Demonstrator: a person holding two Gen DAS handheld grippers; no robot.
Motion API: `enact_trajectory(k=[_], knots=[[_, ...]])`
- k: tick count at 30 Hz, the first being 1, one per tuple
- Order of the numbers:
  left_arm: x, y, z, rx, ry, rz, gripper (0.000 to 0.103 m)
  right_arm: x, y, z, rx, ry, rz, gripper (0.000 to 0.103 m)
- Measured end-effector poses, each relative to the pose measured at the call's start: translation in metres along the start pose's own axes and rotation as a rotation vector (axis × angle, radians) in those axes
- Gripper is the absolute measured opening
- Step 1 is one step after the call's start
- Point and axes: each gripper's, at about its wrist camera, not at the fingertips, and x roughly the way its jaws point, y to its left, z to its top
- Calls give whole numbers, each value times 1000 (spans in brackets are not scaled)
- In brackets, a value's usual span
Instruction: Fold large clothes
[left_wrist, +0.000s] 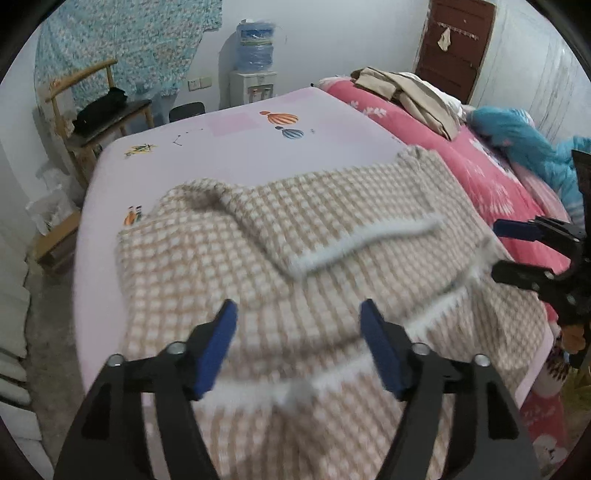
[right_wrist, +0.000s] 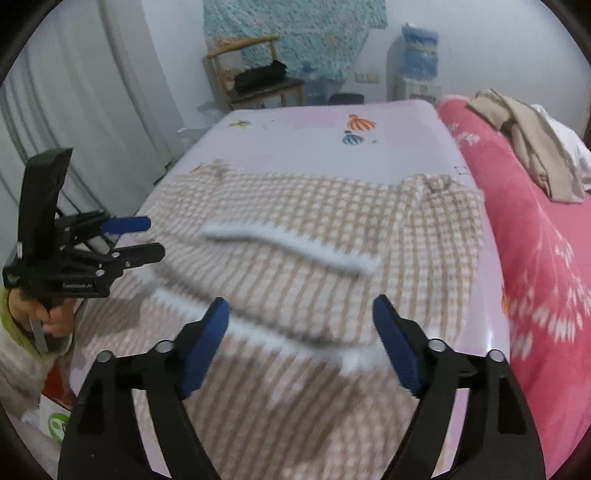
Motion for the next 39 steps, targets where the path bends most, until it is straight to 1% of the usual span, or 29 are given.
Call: enact_trajectory(k=[1, 3, 8, 11, 13, 17, 19, 22, 23, 24, 25, 28, 33, 35, 38, 39], knots=[[-4, -2, -6, -7, 5, 10, 79, -5, 5, -10, 11, -6, 5, 84], [-10, -5, -18, -22, 13, 36, 83, -7, 12, -26, 37, -2, 5, 84], [-10, -17, -54, -39, 46, 129, 84, 7, 30, -53, 60, 39, -11, 84], [-12, -20, -69, -42, 28, 179, 84, 13, 31, -62, 106, 67, 32, 84], [-16, -18, -77, -50, 13, 213, 84, 14, 33, -66, 121, 69, 41, 84], [-31, -8, -91, -51, -43, 269, 84, 18, 37, -68, 102, 73, -7, 84], [-38, 2, -99, -72, -68, 287, 84, 24, 38, -70, 98, 84, -20, 84], [-45, 21, -111, -120, -84, 283, 84, 32, 40, -75, 99, 102, -19, 84], [-45, 27, -114, -135, -83, 279, 83, 35, 40, -76, 100, 108, -20, 84], [-45, 32, -115, -148, -81, 271, 77, 38, 41, -78, 100, 115, -20, 84], [-45, 35, -117, -156, -79, 261, 75, 39, 41, -78, 100, 118, -18, 84], [-44, 46, -117, -189, -84, 231, 66, 41, 39, -78, 105, 123, -9, 84], [-34, 62, -112, -235, -85, 146, 46, 44, 36, -77, 111, 131, 0, 84], [-28, 69, -109, -247, -77, 132, 40, 45, 37, -77, 107, 133, -3, 84], [-21, 77, -103, -265, -73, 124, 37, 45, 37, -76, 102, 133, -4, 84], [-19, 79, -102, -270, -72, 113, 35, 46, 37, -76, 101, 134, -2, 84]])
